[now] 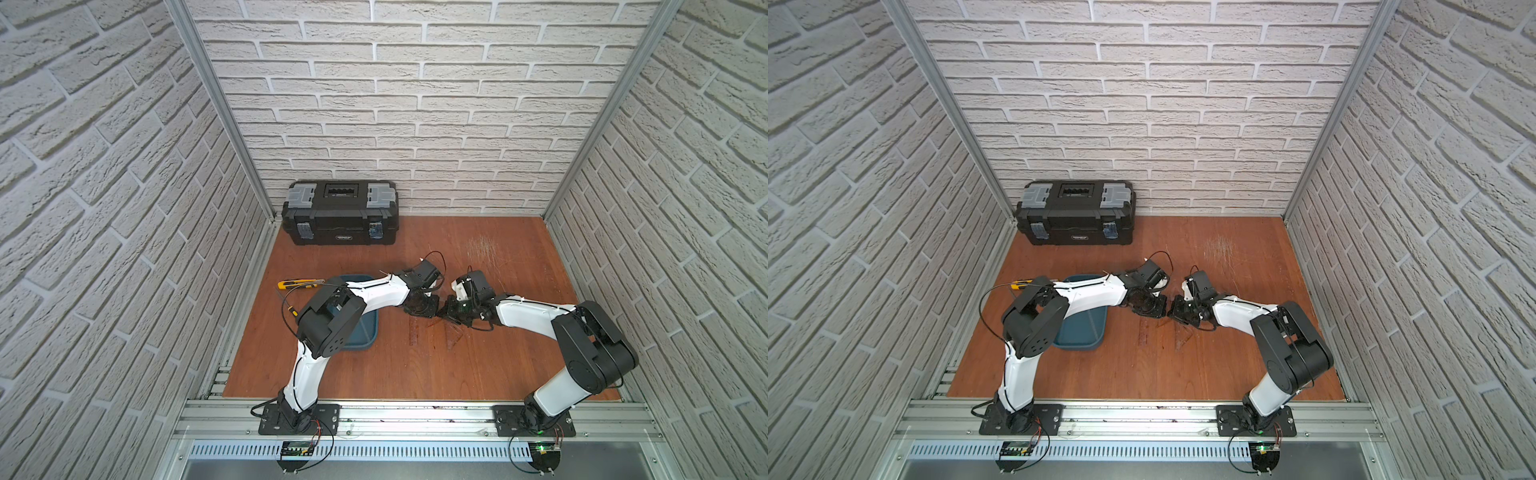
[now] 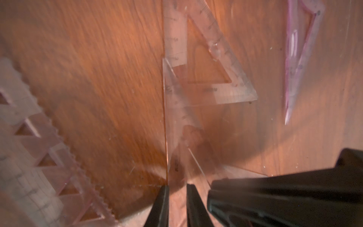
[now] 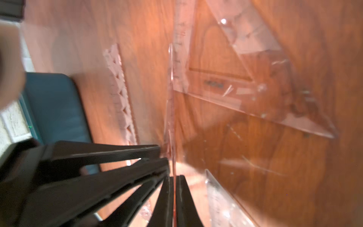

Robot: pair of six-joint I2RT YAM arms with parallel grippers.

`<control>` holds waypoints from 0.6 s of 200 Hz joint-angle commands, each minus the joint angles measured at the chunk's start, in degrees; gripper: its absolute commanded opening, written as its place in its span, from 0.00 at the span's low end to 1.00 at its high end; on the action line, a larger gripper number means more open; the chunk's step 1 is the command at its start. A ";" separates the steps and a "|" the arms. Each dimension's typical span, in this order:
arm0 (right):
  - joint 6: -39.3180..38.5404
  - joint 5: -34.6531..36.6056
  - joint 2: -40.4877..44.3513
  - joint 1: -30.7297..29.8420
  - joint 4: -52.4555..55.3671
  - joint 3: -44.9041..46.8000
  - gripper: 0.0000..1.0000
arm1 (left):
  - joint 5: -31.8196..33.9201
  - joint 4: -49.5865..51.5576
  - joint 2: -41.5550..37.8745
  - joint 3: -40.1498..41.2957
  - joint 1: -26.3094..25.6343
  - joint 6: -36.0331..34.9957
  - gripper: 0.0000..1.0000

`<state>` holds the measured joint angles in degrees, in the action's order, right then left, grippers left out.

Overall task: Put the scattered rulers into the storage box
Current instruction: Pick up the ruler from the center of the board.

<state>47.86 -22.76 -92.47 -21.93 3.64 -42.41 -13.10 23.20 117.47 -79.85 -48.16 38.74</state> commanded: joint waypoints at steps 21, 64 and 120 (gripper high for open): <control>1.18 -0.29 1.81 0.50 -1.35 0.66 0.03 | 3.33 5.01 -1.05 0.42 0.06 -0.26 0.37; -0.15 0.18 5.52 0.58 3.13 -1.98 0.03 | 8.46 11.36 -6.54 -3.21 0.07 -1.60 0.49; -1.19 -1.54 8.34 0.01 6.96 -6.34 0.03 | 13.56 15.35 -17.49 -4.26 0.13 -2.36 0.50</control>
<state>47.59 -23.07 -86.30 -21.58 9.30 -45.93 -3.66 35.46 105.82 -82.54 -48.16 37.43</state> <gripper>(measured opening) 0.065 0.503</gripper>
